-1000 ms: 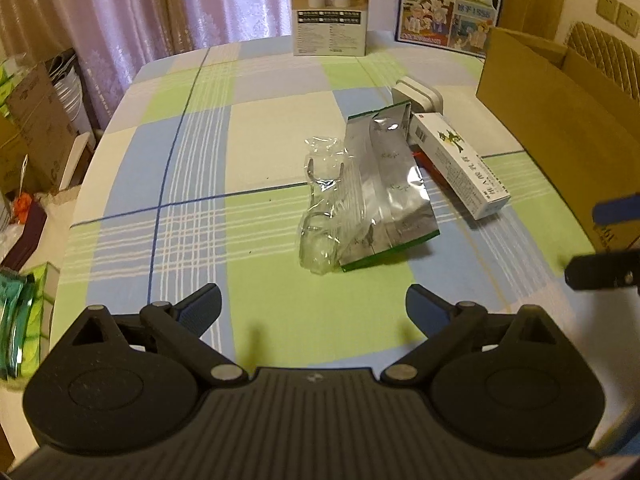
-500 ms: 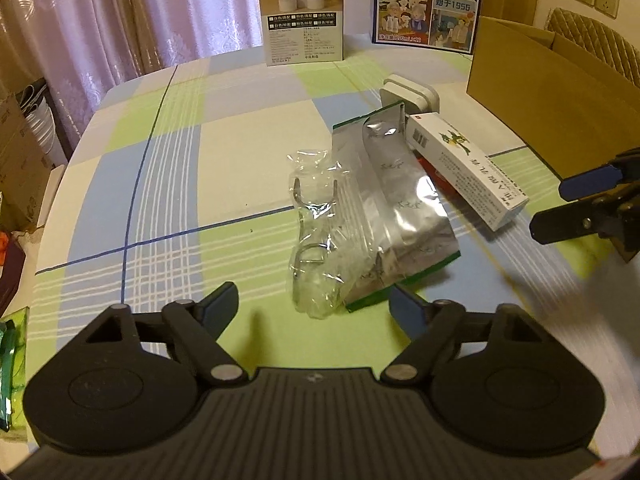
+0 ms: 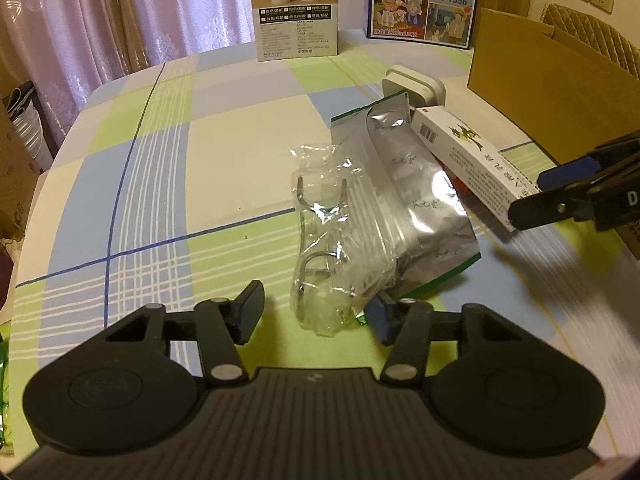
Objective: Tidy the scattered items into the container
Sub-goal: 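Grasp the clear plastic bag with the left tool while the right tool grasps the white ointment box, then lift the bag and ointment box and carry both toward the cardboard box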
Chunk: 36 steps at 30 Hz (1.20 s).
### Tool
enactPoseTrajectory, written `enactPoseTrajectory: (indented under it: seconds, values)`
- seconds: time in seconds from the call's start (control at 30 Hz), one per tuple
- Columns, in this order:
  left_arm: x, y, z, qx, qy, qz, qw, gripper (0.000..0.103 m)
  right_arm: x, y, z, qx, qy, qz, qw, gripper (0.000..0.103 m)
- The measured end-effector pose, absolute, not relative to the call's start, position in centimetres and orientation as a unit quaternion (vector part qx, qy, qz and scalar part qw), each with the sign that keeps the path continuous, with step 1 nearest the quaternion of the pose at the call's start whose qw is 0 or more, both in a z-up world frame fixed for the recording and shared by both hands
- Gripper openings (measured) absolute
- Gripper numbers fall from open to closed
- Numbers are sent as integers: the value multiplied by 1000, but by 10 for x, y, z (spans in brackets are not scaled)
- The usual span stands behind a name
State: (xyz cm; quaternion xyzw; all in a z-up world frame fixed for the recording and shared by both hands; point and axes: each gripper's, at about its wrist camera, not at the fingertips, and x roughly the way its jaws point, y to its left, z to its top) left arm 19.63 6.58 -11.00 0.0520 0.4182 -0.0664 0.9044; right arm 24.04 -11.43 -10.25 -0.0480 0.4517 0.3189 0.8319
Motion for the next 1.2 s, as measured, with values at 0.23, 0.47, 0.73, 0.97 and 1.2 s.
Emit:
enactPoseTrajectory:
  seconds: [0.23,0.47,0.73,0.97,1.2]
  values:
    - [200,64,-111,49,418,-60,905,29,250,-104,-108,-57,451,308,836,60]
    - [201,64,-113,48,415,-51,907,30,254,-103,-111,-67,452,292,840,35]
    - [182,62,-105,40,424,-39,904,25,223,-129,-97,-49,451,289,843,35]
    - [141,61,-96,48,429,-45,901,24,170,-148,-99,-47,476,283,831,35]
    - [111,60,-101,40,434,-42,899,25,150,-144,-114,-91,474,276,831,35]
